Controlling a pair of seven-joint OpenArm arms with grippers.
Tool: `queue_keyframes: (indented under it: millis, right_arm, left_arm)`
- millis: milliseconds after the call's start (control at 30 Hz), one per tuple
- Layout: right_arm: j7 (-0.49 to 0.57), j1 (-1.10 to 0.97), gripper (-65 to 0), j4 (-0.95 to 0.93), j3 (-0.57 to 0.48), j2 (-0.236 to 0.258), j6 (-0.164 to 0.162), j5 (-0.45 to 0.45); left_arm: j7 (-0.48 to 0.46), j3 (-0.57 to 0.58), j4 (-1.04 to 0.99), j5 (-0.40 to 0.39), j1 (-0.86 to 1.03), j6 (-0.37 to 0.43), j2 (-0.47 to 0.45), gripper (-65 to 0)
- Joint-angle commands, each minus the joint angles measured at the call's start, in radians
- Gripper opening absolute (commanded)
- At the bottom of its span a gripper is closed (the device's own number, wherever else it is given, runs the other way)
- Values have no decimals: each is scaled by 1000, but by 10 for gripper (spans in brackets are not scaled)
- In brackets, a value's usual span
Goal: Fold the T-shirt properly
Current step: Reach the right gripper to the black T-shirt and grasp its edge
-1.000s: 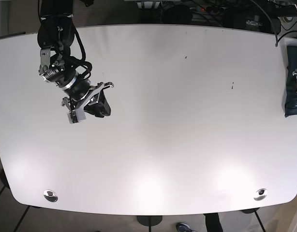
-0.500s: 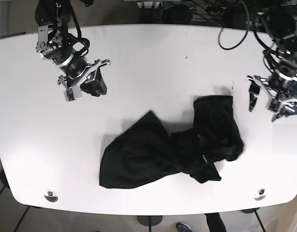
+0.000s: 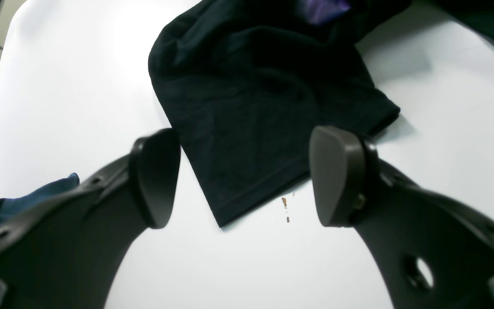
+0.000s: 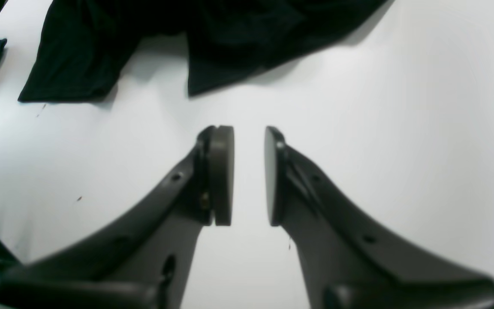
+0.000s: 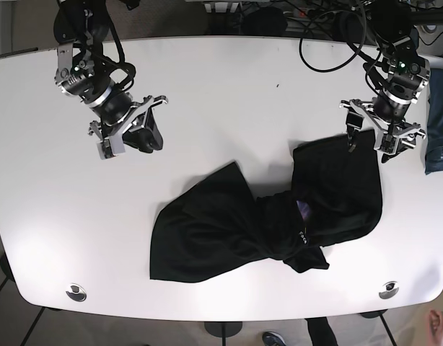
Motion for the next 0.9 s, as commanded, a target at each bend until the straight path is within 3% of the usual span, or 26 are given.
queue_keyframes:
  millis: [33,100,167,267,333,367,567,800,900]
  right_arm:
    - [26,73,-525,0,-41,13,5,19]
    - [26,148,-522,-33,-80,11,5,19]
    - [26,262,-433,-119,-155,6,4,19]
    - [26,429,-239,-271,-271,0,4,19]
    - [29,524,-176,-357,-348,-7,4,19]
    - [29,587,-162,-421,-380,-33,4,19]
    - [68,848,-157,-790,-463,-164,5,18]
    - [335,1038,-155,-1255,-649,-291,11,18]
    - [463,1064,-160,-1420,-666,-337,10,18]
  left_arm:
    - [-22,-2,22,-16,-8,10,-7,-215]
    - [-22,-2,22,-16,-8,25,-6,-215]
    - [-22,-5,20,-11,-9,25,23,-215]
    - [-22,-6,20,-11,-9,32,33,-215]
    - [-22,-6,20,-11,-9,39,33,-215]
    - [-22,-6,20,-11,-9,45,33,-215]
    - [-22,-5,-15,-10,-8,47,34,-217]
    - [-22,-5,-64,-10,-9,47,34,-217]
    - [-22,-6,-75,-11,-11,47,34,-217]
